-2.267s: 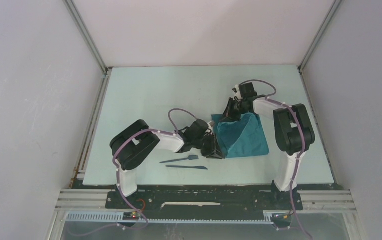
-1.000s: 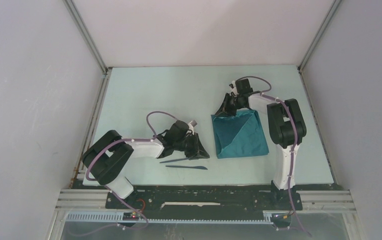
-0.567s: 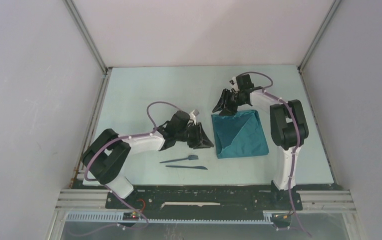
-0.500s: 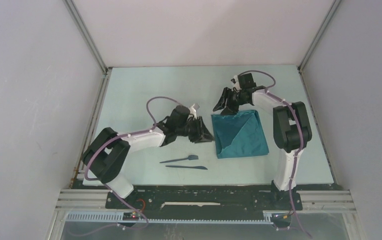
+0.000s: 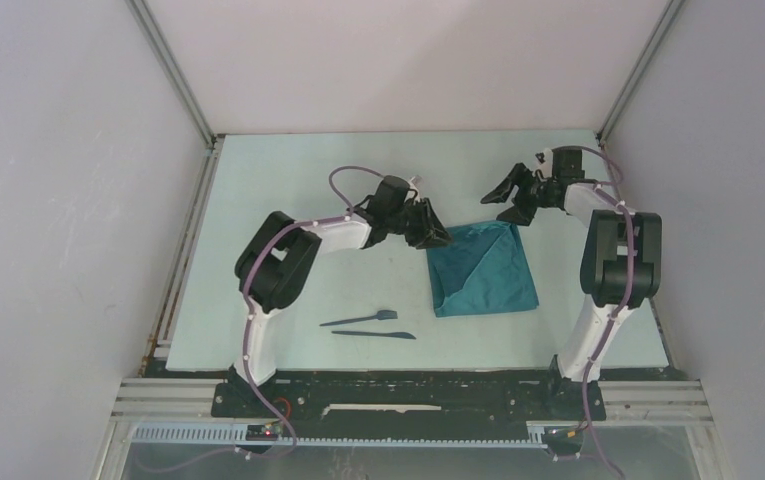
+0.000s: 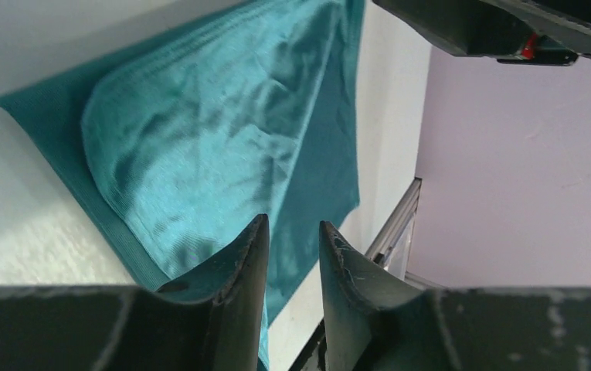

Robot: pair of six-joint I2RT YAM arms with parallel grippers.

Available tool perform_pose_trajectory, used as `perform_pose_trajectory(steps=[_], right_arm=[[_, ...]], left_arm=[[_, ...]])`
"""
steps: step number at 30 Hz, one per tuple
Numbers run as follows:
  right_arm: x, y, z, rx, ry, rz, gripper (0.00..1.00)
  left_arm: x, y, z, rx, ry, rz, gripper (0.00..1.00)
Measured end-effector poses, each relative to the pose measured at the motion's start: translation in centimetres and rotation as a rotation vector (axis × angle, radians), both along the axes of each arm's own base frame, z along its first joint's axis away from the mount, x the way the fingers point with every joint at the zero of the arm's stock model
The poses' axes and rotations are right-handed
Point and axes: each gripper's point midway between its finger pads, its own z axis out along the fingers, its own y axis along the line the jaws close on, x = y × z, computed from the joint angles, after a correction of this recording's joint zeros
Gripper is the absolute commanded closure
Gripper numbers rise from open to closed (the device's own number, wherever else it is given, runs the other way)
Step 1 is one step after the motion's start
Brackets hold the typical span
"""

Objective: Fold the napkin into a case and place the utensils inside
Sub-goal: Smooth out the upper triangle-folded napkin at the center of the board.

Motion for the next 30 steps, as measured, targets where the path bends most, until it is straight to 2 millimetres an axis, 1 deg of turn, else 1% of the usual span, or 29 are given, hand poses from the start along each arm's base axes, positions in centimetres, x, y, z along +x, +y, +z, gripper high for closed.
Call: perform_pose_trajectory(steps=[2, 4, 6, 9, 12, 18, 25, 30], right_arm=[[0.5, -0.8, -0.7, 0.019, 0.007, -0.017, 0.23], [0.7, -1.2, -1.4, 0.033, 0.018, -0.029, 0.23], [0.9, -1.3, -1.8, 0.043, 0.023, -0.033, 0.23], [1.4, -1.2, -1.8, 0.055, 0.01, -0.04, 0.23], [1.8, -1.2, -2.1, 0.056, 0.013, -0.059, 0.23], [2.3, -2.2, -3.6, 0.002, 0.04, -0.116, 0.23], [2.4, -3.8, -4.6, -0.057, 0.06, -0.171, 0.24], [2.2, -4.8, -5.3, -0.102, 0.086, -0.202, 0.25]], left_arm=[[0.7, -0.2, -1.1, 0.014, 0.018, 0.004, 0.66], [1.5, -0.4, -1.8, 0.024, 0.031, 0.01, 0.66], [2.3, -0.3, -2.3, 0.029, 0.038, 0.019, 0.66], [3.4, 0.1, -2.9, 0.037, 0.048, 0.035, 0.66], [3.8, 0.7, -3.8, 0.051, 0.065, 0.047, 0.66], [4.1, 1.6, -6.1, 0.082, 0.11, 0.064, 0.67], [4.5, 1.7, -6.1, 0.076, 0.113, 0.063, 0.66], [4.5, 1.7, -6.2, 0.074, 0.115, 0.061, 0.61]])
